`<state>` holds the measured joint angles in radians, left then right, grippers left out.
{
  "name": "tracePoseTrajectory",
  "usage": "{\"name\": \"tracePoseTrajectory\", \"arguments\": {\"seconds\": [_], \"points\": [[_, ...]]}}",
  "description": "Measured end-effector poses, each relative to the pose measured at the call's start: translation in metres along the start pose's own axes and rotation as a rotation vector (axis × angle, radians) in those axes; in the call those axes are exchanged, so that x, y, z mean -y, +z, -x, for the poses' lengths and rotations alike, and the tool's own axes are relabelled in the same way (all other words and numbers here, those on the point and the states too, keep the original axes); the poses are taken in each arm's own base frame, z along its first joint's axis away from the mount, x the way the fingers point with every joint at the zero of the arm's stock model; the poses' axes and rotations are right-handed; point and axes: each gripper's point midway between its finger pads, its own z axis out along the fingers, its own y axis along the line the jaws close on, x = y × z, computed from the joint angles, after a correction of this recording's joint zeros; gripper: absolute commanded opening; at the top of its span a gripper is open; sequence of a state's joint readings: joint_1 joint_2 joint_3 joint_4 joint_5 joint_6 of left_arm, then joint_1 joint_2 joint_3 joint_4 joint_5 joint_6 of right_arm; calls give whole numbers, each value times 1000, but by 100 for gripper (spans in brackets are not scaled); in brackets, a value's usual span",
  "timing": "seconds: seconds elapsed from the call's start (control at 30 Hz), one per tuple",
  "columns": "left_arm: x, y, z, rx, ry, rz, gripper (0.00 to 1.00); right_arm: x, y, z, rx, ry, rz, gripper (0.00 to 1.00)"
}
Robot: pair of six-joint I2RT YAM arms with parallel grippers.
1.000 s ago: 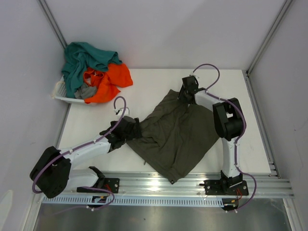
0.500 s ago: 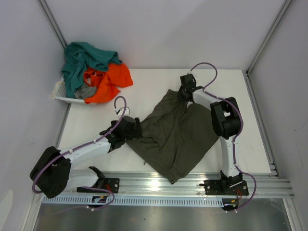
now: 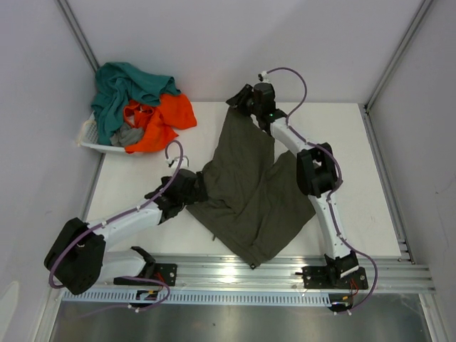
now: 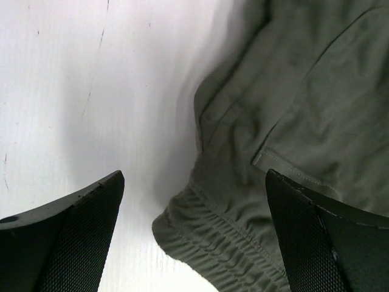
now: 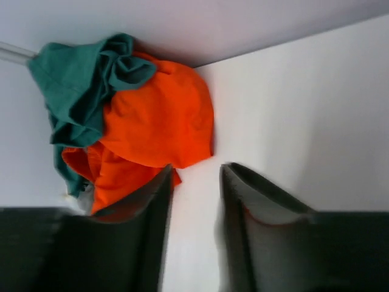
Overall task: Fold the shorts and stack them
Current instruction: Flatten the shorts out
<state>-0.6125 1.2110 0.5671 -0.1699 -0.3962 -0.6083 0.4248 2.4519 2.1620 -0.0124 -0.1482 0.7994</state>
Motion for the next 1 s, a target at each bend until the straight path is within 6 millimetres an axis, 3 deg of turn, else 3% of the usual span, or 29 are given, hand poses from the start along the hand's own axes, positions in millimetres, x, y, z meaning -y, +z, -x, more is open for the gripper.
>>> {"name": "tracePoseTrajectory", "arguments": {"seconds": [0.03, 0.07, 0.3, 0.53, 0.7, 0.8, 0.9, 1.0], "points": [[-1, 1, 1, 1, -3, 1, 99, -6, 8, -1, 1, 16, 45, 82], [-1, 2, 2, 1, -3, 0, 99, -9, 13, -4, -2, 34, 80, 99], [-5, 6, 1, -6, -13, 11, 99, -3, 21, -20, -40, 59, 150, 100], [-9, 6, 2, -18, -21, 17, 99, -2, -9, -7, -47, -53, 92, 99], [-8, -3, 5, -11, -28, -3, 99, -19, -64, 29, -5, -166, 0, 100], [0, -22, 18, 44, -40, -55, 99, -21, -116, 48, 13, -184, -75, 100], [26, -49, 15, 84, 3, -141, 99, 0, -169, 63, 46, -175, -205, 97], [61, -73, -15, 44, 101, -240, 99, 45, -230, 60, 69, -164, -391, 84]]}}
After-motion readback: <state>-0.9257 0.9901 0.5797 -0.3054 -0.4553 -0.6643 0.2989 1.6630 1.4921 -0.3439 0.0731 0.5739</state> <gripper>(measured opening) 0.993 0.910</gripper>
